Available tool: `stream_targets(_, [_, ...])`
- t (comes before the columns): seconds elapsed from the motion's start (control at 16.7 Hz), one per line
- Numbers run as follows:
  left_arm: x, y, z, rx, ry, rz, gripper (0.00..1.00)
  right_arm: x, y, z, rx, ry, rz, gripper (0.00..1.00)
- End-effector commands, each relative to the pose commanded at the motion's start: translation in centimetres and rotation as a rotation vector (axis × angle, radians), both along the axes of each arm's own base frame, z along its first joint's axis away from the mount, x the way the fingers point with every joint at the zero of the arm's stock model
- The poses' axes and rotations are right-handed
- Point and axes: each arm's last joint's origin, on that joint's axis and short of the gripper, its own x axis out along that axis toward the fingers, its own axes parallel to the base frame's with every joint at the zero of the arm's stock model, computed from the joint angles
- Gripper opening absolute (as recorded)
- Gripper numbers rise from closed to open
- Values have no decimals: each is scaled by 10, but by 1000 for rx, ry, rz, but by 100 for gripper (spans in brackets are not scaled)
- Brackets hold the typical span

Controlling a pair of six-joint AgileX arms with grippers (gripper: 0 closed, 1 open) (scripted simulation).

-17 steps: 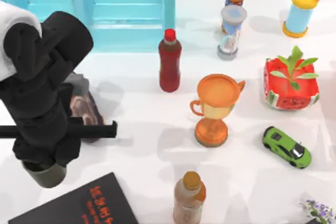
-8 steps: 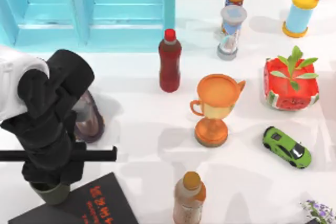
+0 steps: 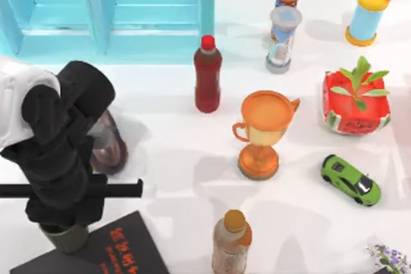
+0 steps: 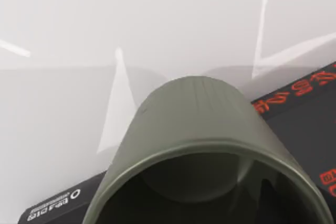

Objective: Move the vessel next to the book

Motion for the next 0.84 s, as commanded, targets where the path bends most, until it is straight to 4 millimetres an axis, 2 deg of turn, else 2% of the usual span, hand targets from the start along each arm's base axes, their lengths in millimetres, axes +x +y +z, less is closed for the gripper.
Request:
stream_targets(0.48, [0,0,0,0,0,0,98,0,0,0,0,0,0,100])
stream_targets(0.84, [0,0,0,0,0,0,100,0,0,0,0,0,0,100])
